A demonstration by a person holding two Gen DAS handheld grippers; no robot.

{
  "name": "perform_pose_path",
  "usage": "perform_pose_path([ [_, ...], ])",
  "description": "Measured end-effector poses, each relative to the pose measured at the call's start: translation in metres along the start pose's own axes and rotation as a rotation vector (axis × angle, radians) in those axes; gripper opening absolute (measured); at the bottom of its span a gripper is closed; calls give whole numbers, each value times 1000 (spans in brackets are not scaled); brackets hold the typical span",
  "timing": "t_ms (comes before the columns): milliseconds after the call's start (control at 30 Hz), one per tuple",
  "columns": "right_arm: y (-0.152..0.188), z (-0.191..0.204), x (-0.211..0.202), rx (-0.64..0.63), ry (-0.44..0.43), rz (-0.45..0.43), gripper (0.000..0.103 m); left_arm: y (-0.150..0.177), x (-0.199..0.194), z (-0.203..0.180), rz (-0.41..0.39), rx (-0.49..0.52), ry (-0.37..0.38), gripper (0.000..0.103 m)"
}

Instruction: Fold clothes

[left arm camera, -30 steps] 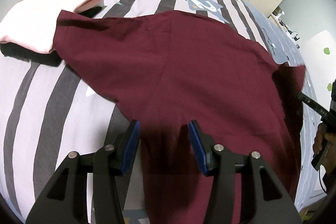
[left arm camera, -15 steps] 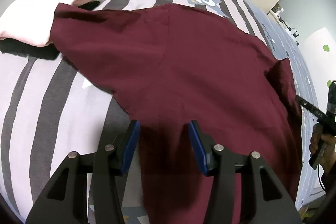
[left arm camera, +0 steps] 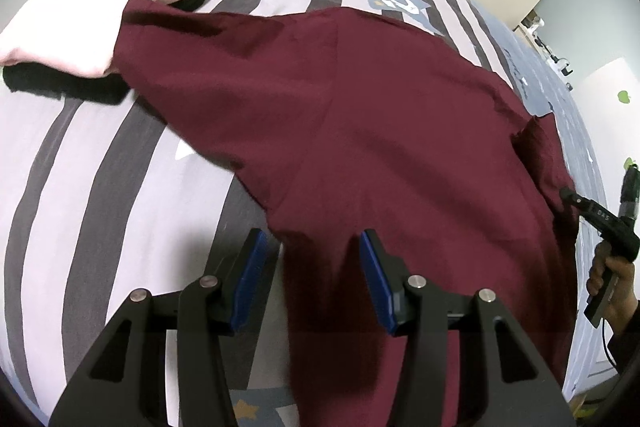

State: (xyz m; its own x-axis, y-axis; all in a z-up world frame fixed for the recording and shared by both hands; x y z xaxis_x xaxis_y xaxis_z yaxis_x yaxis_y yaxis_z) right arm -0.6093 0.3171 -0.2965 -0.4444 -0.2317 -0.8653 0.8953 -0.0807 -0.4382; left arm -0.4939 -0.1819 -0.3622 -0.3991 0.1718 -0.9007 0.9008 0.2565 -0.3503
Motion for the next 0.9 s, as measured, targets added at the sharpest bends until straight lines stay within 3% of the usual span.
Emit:
perform_pose_path([
  [100,0,6,-11,-19,-21,-35,17,2,1,-2,5,2,3,45],
  [400,9,-17,-47,62,11,-105,16,5,3,-10,8,9,0,45],
  [567,6,-34,-60,132,14,-142,4,9,4,-14,12,14,-10,45],
  [667,9,-56,-63,169,49,-142,4,10,3,-17,11,17,-19,45],
  [767,23,-96,-74,292,92,-143,4,14,1,-17,10,11,-37,45],
  [867,56,-141,-63,429,179,-31,7,21,-6,-13,1,-6,-54,45],
  [900,71,-153,-58,466,200,18,14,23,-10,-12,-4,-11,-60,46],
])
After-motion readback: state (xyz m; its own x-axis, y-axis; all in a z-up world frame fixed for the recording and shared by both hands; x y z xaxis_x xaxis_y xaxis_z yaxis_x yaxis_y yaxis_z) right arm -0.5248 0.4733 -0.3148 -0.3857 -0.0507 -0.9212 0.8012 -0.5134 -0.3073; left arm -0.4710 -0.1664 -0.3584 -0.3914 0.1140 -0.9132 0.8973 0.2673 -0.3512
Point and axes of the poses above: each gripper's, at about its wrist camera, not at the fingertips, and x roughly the way its jaws point, z to its left, y to its underside, the point moved 3 cm from there along x, roughly the way its jaws point, and after that the axes turned 1 degree about z, right-handed, at the moved point
